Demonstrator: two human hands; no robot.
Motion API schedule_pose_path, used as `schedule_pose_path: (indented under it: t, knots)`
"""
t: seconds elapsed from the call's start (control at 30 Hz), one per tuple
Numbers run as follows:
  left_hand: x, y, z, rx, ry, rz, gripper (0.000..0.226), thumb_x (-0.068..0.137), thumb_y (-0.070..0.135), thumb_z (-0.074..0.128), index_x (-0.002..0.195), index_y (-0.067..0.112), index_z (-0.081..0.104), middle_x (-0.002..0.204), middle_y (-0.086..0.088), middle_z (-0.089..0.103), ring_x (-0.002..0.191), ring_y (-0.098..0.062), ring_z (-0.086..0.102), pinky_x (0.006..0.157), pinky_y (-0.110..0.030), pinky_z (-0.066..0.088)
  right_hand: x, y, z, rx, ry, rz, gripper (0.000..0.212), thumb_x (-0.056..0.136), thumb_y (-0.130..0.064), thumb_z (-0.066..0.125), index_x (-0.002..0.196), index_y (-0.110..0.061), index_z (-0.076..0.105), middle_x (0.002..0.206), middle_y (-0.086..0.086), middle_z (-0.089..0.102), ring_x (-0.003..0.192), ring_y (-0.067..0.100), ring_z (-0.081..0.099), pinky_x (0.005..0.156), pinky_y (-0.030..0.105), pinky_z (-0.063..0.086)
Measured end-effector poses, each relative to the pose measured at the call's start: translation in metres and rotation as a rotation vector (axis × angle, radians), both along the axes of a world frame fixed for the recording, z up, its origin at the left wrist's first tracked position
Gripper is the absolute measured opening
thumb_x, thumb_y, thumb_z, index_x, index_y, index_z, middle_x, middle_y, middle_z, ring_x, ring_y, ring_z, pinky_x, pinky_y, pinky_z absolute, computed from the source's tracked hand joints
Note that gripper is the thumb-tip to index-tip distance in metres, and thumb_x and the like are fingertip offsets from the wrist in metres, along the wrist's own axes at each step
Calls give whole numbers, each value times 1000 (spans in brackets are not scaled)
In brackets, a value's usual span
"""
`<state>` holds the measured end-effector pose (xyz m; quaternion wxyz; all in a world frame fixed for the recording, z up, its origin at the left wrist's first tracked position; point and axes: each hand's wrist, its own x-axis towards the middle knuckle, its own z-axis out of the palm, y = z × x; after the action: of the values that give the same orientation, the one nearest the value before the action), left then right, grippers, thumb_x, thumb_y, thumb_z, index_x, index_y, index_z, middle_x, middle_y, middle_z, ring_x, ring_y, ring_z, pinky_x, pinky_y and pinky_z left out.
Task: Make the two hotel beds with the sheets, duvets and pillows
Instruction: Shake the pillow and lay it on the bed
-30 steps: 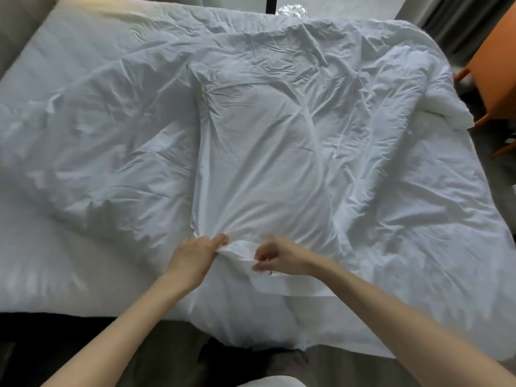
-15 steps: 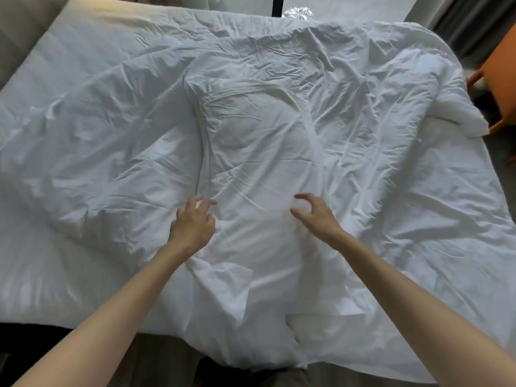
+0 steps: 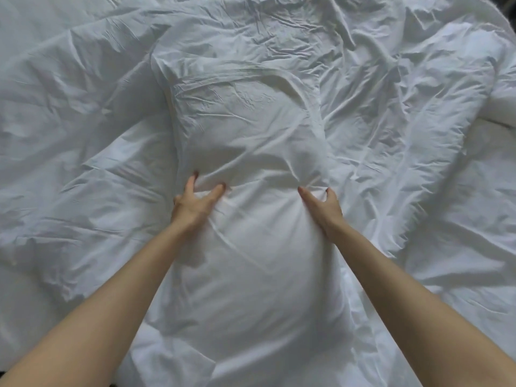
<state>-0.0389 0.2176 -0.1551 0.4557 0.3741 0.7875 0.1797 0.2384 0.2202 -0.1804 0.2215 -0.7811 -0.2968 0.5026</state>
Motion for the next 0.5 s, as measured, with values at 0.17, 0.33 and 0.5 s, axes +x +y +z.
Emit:
schedule_pose_path:
  t: [0.17,0.33,0.5]
  knots:
    - [-5,-2,-6,38,-7,39,83,71,65,62,144,38,33,140,-5,51,126,-27,49,105,-34,38,-8,14,10,37,-124,52,57,69,-50,69,117,-21,58,116,-1,64,108,24,60,98,41,47]
    - [-8,-9,23,120,3,64,76,70,59,58,140,34,39,137,2,53,123,-25,50,103,-36,39,-18,11,43,136,-163,90,27,81,-30,64,106,-20,64,106,0,68,100,23,62,92,38,49]
    - [-21,-40,56,189,-56,205,57,85,46,59,138,29,44,135,4,53,122,-21,51,102,-36,41,-37,-19,99,264,-199,27,17,82,-26,64,98,-19,63,98,0,68,96,25,62,91,42,49]
